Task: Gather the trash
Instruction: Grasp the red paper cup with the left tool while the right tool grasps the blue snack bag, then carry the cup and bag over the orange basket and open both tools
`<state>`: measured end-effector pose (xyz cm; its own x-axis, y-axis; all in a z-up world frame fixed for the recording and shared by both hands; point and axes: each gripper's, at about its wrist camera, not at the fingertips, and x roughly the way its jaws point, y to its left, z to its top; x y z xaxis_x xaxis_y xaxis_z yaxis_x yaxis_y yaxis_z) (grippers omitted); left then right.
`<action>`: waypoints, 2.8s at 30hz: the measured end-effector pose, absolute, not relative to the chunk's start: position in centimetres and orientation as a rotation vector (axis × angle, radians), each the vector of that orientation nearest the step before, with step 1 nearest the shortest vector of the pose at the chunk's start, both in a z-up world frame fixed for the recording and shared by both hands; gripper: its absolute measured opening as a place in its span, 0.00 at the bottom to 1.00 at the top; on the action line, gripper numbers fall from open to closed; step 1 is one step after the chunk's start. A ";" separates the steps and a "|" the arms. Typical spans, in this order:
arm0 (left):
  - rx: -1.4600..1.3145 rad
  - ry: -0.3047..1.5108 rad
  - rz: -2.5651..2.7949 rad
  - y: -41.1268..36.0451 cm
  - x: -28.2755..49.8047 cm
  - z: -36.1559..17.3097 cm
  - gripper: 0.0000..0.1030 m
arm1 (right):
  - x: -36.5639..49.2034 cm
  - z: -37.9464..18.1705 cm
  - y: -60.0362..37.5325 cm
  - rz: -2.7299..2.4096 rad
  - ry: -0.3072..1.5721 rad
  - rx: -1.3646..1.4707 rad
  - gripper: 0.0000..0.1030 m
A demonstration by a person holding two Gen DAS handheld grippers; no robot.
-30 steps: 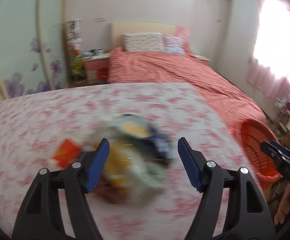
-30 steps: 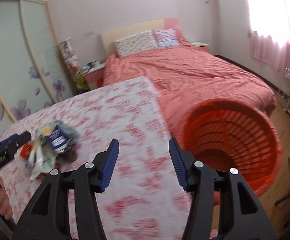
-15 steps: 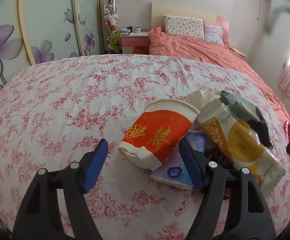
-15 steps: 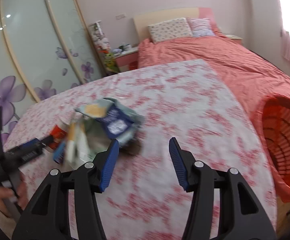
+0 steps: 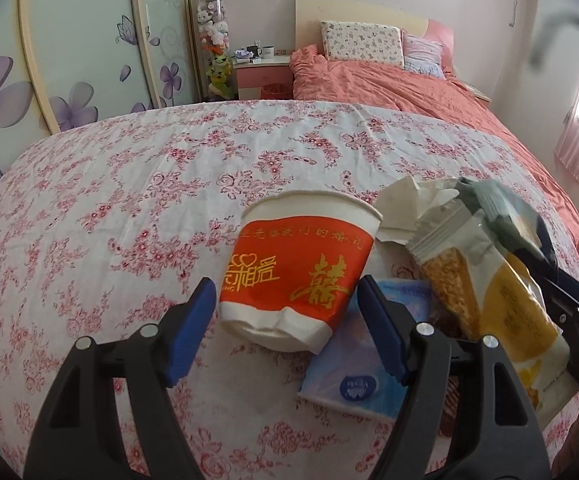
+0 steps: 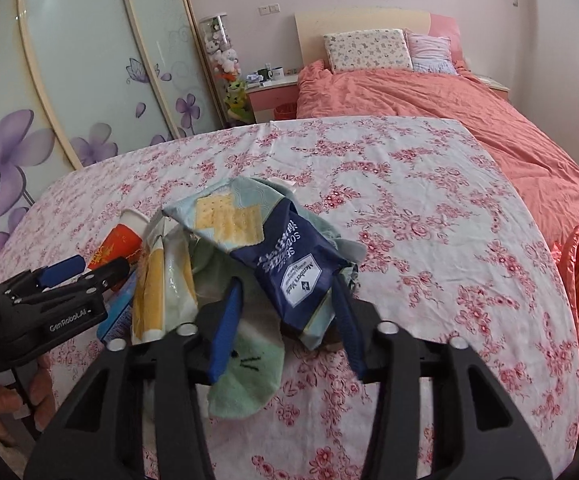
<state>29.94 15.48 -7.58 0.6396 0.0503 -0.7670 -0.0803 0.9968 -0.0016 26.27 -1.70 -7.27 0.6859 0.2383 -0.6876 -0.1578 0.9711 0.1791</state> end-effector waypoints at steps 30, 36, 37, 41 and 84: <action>-0.086 0.896 0.133 17.2 31.8 -9.0 0.68 | 27.6 -8.8 -10.1 0.058 0.816 0.334 0.06; -0.089 0.874 0.133 17.4 31.3 -8.2 0.67 | 26.9 -8.5 -10.5 0.064 0.808 0.326 0.06; -0.089 0.867 0.135 17.5 31.2 -7.9 0.67 | 26.8 -8.4 -10.5 0.065 0.806 0.323 0.06; -0.083 0.827 0.137 17.4 30.3 -6.0 0.67 | 25.9 -7.3 -10.8 0.070 0.785 0.311 0.06; 0.037 0.701 -0.368 -9.6 23.0 1.7 0.67 | 15.7 -3.9 -26.1 -0.134 0.628 0.416 0.06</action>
